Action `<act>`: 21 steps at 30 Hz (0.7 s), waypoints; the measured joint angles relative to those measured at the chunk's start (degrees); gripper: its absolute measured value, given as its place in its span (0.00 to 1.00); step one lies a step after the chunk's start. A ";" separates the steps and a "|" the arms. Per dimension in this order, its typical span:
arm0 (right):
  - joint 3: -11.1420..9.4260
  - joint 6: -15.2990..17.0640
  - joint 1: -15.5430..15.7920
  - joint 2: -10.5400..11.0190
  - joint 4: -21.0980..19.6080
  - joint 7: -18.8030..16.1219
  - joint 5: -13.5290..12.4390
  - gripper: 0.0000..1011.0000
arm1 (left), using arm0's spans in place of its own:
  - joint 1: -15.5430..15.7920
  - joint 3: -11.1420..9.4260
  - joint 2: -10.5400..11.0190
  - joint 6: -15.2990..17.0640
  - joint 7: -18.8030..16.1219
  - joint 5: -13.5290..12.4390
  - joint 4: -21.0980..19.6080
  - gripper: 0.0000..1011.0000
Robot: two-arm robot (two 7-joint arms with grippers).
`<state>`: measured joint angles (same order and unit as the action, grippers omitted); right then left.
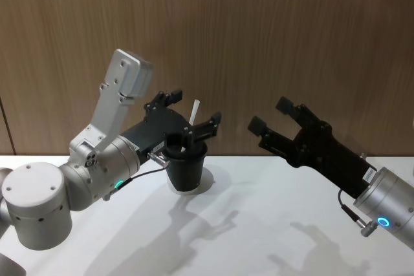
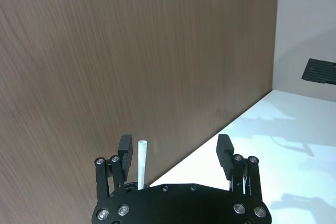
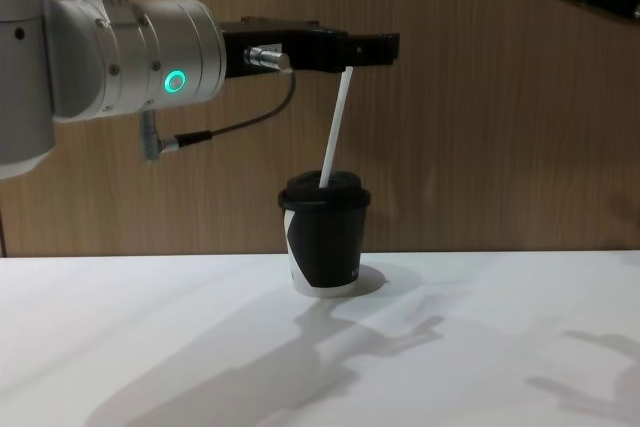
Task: Pick up the straw with one hand, pass it to the other hand, and insert it into the cup.
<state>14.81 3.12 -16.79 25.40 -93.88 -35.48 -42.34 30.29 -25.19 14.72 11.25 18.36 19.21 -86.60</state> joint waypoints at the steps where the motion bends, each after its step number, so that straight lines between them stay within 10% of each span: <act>1: 0.05 0.09 0.02 -0.10 -0.07 0.42 0.05 0.99 | -0.02 0.00 0.00 -0.03 0.03 -0.02 -0.02 0.99; 21: 0.31 0.53 0.17 -0.59 -0.43 2.78 0.41 0.99 | -0.32 0.07 0.04 -0.33 0.33 -0.25 -0.39 0.99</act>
<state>15.12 3.65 -16.62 24.81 -94.31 -32.69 -41.93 29.97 -25.11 14.76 10.92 18.69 18.96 -86.99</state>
